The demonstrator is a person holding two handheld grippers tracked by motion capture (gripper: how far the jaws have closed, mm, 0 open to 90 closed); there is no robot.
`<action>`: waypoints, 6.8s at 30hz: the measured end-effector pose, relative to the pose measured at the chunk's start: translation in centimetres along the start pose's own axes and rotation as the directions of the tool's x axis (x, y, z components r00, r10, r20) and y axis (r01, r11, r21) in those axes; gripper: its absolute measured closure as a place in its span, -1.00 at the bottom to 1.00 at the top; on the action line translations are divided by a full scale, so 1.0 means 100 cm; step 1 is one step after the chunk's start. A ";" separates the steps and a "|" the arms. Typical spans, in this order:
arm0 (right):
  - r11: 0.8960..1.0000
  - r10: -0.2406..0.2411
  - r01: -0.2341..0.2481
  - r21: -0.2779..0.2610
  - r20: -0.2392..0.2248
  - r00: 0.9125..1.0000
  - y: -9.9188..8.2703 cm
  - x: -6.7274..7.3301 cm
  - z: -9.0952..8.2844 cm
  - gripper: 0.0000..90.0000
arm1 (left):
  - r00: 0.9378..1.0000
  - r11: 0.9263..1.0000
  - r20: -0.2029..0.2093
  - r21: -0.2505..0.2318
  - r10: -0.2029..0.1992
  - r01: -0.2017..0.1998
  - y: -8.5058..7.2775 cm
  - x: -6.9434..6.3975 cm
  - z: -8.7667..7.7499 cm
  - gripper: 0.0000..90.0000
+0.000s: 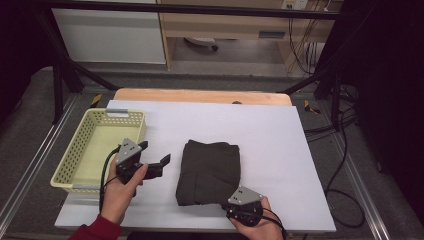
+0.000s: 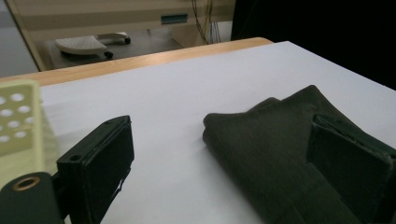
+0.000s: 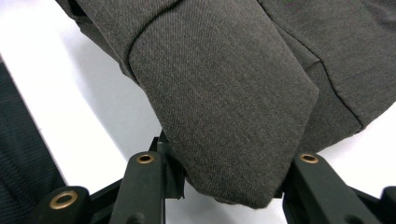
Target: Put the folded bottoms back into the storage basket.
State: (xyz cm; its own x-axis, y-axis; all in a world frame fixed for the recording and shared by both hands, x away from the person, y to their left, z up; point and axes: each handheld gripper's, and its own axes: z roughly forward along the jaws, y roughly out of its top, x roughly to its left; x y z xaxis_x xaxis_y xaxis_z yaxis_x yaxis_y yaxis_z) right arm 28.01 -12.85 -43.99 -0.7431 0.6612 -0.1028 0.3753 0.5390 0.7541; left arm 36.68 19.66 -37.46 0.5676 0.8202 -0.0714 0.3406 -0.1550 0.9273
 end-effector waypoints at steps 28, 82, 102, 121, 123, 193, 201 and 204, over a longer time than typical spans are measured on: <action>1.000 0.027 -0.027 -0.008 -0.043 0.999 -0.004 -0.006 0.000 0.35 | 0.999 0.997 0.023 0.059 0.048 -0.050 0.019 -0.011 0.081 -0.83; 1.000 0.021 -0.021 -0.006 -0.049 0.999 -0.008 -0.005 0.003 0.30 | 0.999 0.963 -0.003 0.265 -0.054 0.053 -0.025 -0.004 0.134 -0.61; 0.999 0.031 -0.032 -0.004 -0.065 0.997 -0.007 -0.007 0.004 0.30 | 0.983 0.949 0.090 0.288 -0.159 0.127 -0.037 -0.004 0.142 -0.10; 0.995 0.002 -0.005 -0.098 -0.023 1.000 0.025 -0.016 -0.009 0.41 | 0.987 0.973 0.096 0.205 -0.132 0.110 0.038 -0.006 0.119 0.78; 0.992 0.006 -0.008 -0.123 -0.016 1.000 0.034 -0.021 -0.009 0.41 | 0.987 0.975 0.098 0.195 -0.129 0.108 0.052 -0.001 0.117 0.78; 0.961 -0.237 0.199 -0.193 -0.197 0.951 0.225 0.020 0.058 0.42 | 0.983 0.980 -0.028 0.067 -0.183 0.185 0.137 0.155 -0.015 0.78; 0.957 -0.245 0.203 -0.206 -0.204 0.948 0.234 0.025 0.069 0.42 | 0.983 0.982 -0.052 0.061 -0.174 0.177 0.137 0.165 -0.023 0.78; 0.957 -0.244 0.201 -0.207 -0.209 0.947 0.236 0.027 0.071 0.42 | 0.985 0.985 -0.055 0.060 -0.161 0.165 0.138 0.166 -0.024 0.78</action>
State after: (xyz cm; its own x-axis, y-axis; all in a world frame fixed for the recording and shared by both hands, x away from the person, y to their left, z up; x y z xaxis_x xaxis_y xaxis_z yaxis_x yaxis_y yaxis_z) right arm 38.82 5.34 -31.07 -0.9113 0.3849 -0.1458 0.0948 0.5409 0.8357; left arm 49.01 32.50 -24.97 0.4631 0.8635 -0.1998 0.4737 -0.0505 0.8792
